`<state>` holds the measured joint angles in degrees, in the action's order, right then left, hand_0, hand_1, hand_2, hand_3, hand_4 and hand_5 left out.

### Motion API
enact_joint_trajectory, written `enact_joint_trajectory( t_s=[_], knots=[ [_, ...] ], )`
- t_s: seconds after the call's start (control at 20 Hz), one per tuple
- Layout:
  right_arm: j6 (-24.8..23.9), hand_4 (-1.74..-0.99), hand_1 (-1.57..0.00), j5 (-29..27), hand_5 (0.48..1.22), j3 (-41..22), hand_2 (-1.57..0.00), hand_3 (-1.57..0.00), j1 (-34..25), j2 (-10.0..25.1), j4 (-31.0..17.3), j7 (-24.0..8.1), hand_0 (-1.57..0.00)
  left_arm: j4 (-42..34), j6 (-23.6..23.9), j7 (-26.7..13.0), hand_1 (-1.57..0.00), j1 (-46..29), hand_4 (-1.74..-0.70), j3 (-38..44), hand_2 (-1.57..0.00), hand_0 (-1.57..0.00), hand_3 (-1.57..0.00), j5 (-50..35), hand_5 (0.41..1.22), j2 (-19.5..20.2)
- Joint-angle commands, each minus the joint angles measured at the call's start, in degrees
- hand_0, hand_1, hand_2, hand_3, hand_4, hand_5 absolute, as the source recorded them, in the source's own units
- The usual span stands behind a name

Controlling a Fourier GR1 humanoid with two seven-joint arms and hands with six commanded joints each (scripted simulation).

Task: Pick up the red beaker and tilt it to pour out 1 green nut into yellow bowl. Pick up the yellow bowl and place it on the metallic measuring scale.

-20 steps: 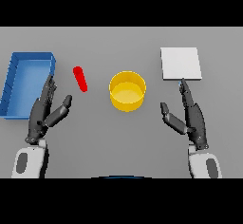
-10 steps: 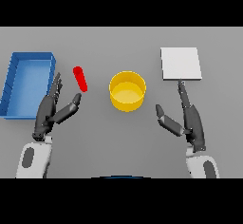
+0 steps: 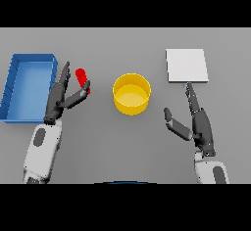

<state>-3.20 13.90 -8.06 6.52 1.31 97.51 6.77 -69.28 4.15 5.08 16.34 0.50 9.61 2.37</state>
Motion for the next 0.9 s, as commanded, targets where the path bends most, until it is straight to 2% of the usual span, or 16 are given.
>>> enact_joint_trajectory(
  t_s=[0.0, 0.05, 0.45, 0.55, 0.7, 0.75, 0.8, 0.85],
  knots=[
    [0.1, -1.233, 0.0, -0.1, 0.666, 0.1, 0.0, 0.0, 0.0, 0.2, 0.2, 0.0, 0.0, 2.1, -0.4, 0.9, 0.0, 1.3, -1.18, 0.7, 0.0, 0.0, 0.0, -0.5, 0.635, 0.2],
    [0.0, -1.239, 0.0, 0.3, 0.668, -0.3, 0.0, 0.0, -0.1, -0.2, -0.3, -0.3, 0.0, 4.5, -0.2, 2.9, 0.0, 2.2, -1.18, 1.2, 0.0, 0.0, 0.0, -0.6, 0.635, -0.2],
    [0.6, -1.264, 0.0, -0.7, 0.69, 0.4, 0.0, 0.0, -0.8, 0.1, -0.4, -1.5, 0.0, 17.3, 3.5, 7.9, 0.0, 11.5, -1.26, 2.3, 0.0, 0.0, 0.0, 2.4, 0.664, -0.8],
    [0.7, -1.266, 0.0, -0.7, 0.692, 0.1, 0.0, 0.0, 0.2, 0.3, 0.9, -0.2, 0.0, 19.9, 3.7, 9.1, 0.0, 13.4, -1.26, 2.8, 0.0, 0.0, 0.0, 2.5, 0.676, -0.9],
    [0.6, -1.265, 0.0, -0.8, 0.691, 0.1, 0.0, 0.0, 0.8, 0.1, 1.1, -0.2, 0.0, 23.3, 4.7, 10.8, 0.0, 16.0, -1.27, 3.6, 0.0, 0.0, 0.0, 2.8, 0.692, -0.9],
    [0.3, -1.259, 0.0, 0.1, 0.691, -0.3, 0.0, 0.0, 0.7, 0.1, 1.5, -0.4, 0.0, 24.2, 5.6, 12.5, -0.02, 16.0, -1.3, 3.9, -0.04, 0.0, 0.0, 2.8, 0.715, -1.4],
    [0.1, -1.255, 0.0, 0.3, 0.691, -0.2, 0.0, 0.0, 0.4, 0.4, 1.8, -1.3, 0.0, 25.0, 6.1, 13.6, -0.14, 16.7, -1.32, 4.4, -0.15, -0.09, -0.05, 2.4, 0.741, -1.9],
    [0.0, -1.252, 0.0, 0.6, 0.69, -0.2, 0.0, 0.0, 0.4, 0.5, 1.4, -1.2, 0.0, 26.3, 7.0, 13.9, -0.36, 17.3, -1.35, 5.1, -0.36, -0.32, -0.22, 2.2, 0.77, -2.2]
  ],
)
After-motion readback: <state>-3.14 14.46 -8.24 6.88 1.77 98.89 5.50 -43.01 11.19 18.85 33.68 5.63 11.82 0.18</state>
